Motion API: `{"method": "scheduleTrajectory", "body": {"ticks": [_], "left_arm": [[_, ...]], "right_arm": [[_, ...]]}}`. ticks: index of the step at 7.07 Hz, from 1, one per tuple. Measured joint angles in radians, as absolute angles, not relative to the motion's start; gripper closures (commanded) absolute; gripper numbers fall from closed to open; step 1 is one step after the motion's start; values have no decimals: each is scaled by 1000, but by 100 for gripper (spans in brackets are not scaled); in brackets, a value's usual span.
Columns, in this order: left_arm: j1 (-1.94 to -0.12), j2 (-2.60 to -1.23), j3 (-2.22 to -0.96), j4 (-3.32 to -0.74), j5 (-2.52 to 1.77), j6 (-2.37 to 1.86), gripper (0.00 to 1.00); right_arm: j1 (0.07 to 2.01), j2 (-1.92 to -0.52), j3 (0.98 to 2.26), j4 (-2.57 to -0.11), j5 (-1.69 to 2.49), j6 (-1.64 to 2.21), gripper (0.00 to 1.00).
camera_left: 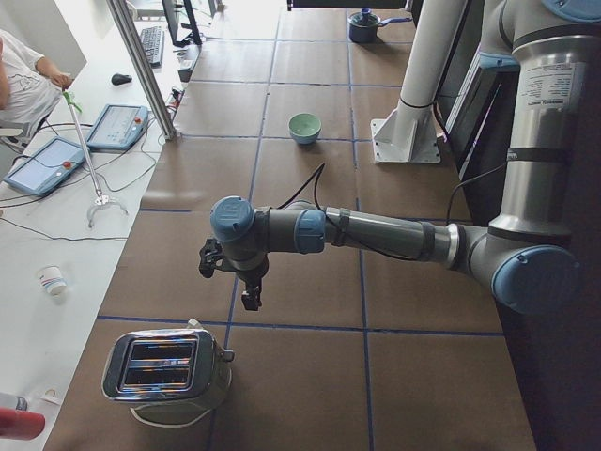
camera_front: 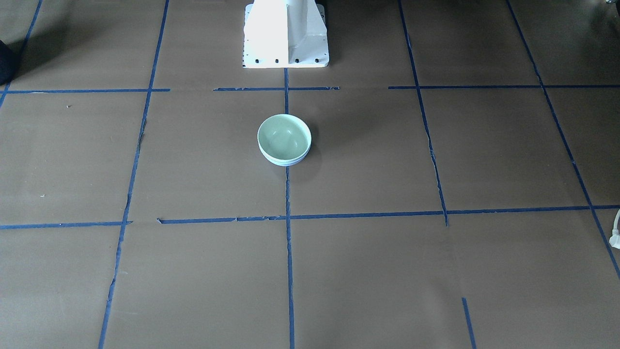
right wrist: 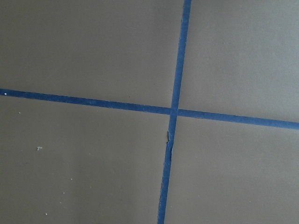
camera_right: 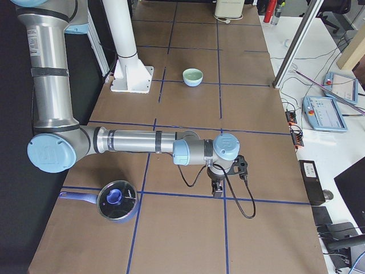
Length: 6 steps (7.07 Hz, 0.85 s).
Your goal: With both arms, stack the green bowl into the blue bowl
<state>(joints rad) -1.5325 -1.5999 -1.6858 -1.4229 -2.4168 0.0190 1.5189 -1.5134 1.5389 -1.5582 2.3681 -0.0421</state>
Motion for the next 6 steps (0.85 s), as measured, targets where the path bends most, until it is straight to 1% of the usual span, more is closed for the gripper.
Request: {"method": "scheduleTrajectory", "body": {"ticks": [4,6], "left_arm": [[-1533,-1597,-1695,-1434,-2412,39,0],[-1535,-1589,-1686,-1447,-2412,86,0]], "right_arm": [[1510,-1516,1592,-1599,2348,-38,0],[1509,-1519,1597,-1597,2345,-38,0]]}}
